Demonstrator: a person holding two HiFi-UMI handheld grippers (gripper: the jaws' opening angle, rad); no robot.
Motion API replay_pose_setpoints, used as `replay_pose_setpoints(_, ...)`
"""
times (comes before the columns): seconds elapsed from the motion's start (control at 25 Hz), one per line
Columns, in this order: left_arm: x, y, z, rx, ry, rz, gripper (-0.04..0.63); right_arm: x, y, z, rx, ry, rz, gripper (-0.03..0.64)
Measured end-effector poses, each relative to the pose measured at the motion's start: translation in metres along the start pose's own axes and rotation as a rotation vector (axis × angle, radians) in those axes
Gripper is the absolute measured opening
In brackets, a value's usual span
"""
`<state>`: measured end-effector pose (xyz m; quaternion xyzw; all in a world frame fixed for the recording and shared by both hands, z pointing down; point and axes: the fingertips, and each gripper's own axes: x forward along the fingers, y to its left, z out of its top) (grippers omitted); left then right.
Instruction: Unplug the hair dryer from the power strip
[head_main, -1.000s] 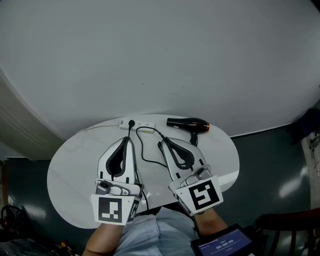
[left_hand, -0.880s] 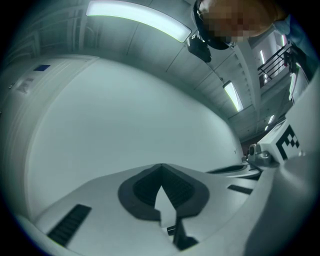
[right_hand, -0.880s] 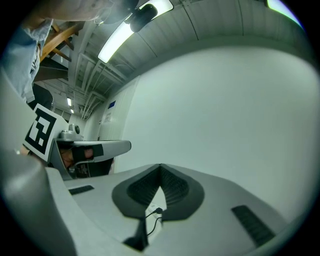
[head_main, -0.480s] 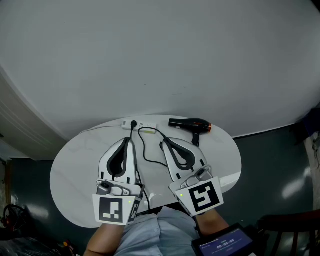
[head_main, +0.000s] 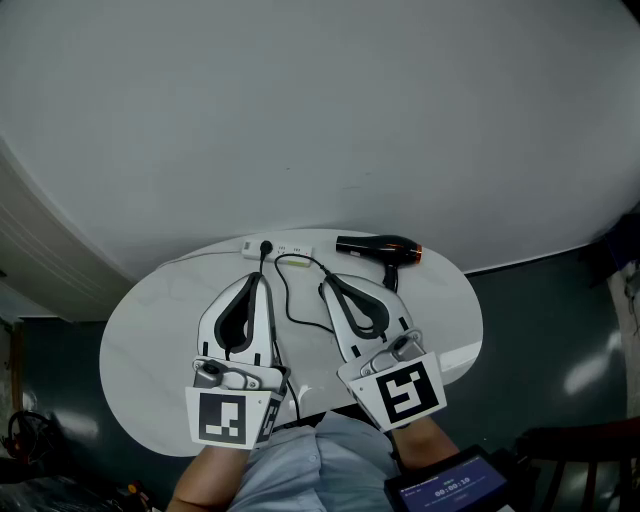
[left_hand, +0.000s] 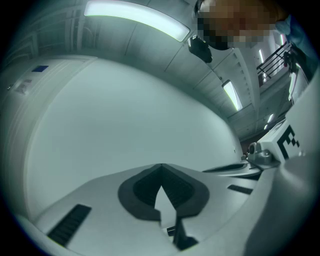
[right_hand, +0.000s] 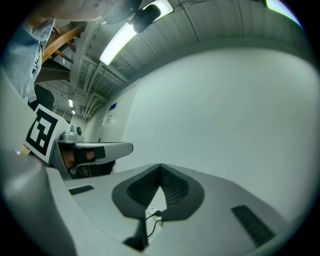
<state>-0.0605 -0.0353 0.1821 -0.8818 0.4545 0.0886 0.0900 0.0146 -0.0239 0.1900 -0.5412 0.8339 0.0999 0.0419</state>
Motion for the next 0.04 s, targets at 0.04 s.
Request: replay_pose_setpoints(0.04,0.0006,-0.0001,-0.0004,0.000,0.000,-0.001,-0.002,0.0004,-0.0005,-0.0002,-0.001,0.000,0.000,0.000)
